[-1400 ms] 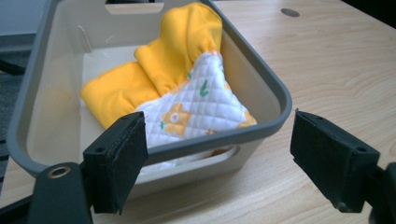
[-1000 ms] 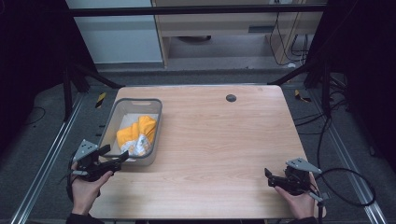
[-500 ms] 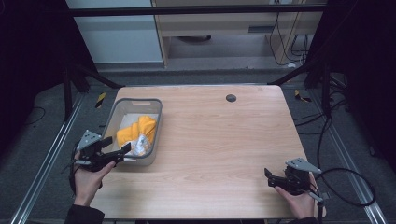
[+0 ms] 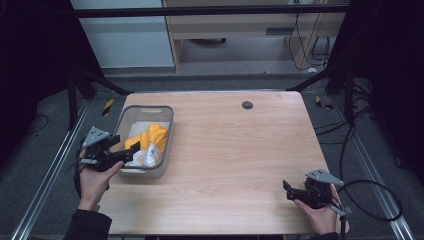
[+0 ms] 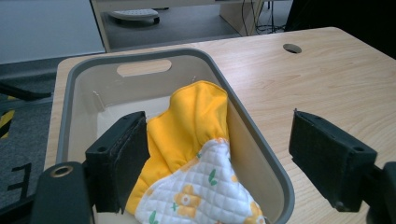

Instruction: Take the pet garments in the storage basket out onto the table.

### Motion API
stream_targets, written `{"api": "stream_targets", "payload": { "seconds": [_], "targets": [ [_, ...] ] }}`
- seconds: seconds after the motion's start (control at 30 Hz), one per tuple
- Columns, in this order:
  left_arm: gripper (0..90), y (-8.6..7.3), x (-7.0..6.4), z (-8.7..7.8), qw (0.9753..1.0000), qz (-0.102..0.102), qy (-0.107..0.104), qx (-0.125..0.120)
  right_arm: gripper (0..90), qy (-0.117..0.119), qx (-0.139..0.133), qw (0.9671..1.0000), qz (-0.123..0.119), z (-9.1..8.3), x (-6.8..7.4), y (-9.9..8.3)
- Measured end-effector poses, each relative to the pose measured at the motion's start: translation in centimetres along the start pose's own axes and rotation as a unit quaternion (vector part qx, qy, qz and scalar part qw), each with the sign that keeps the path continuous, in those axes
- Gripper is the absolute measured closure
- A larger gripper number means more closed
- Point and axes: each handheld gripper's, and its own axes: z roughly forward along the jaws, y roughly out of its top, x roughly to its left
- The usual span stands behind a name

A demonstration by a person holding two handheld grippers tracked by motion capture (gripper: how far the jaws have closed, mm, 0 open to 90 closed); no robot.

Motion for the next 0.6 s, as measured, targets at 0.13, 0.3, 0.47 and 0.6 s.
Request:
{"api": "stream_targets", "payload": {
  "seconds": [0.13, 0.3, 0.47, 0.6],
  "targets": [
    [19.9, 0.7, -0.2, 0.4, 1.0000, 0.003, 0.000, 0.005, 6.6, 0.003, 0.000, 1.0000, 0.002, 0.0, 0.0, 0.0],
    [20.5, 1.4, -0.4, 1.1, 0.9997, 0.010, 0.002, 0.020, 6.6, 0.001, 0.000, 1.0000, -0.001, 0.0, 0.0, 0.0],
    [21.1, 1.7, -0.7, 2.1, 0.9993, 0.015, -0.001, 0.033, 6.8, 0.003, 0.000, 1.0000, -0.001, 0.0, 0.0, 0.0],
    [21.2, 1.9, -1.1, 2.8, 0.9986, 0.023, -0.001, 0.047, 6.9, 0.005, 0.001, 1.0000, 0.001, 0.0, 0.0, 0.1]
  ]
}}
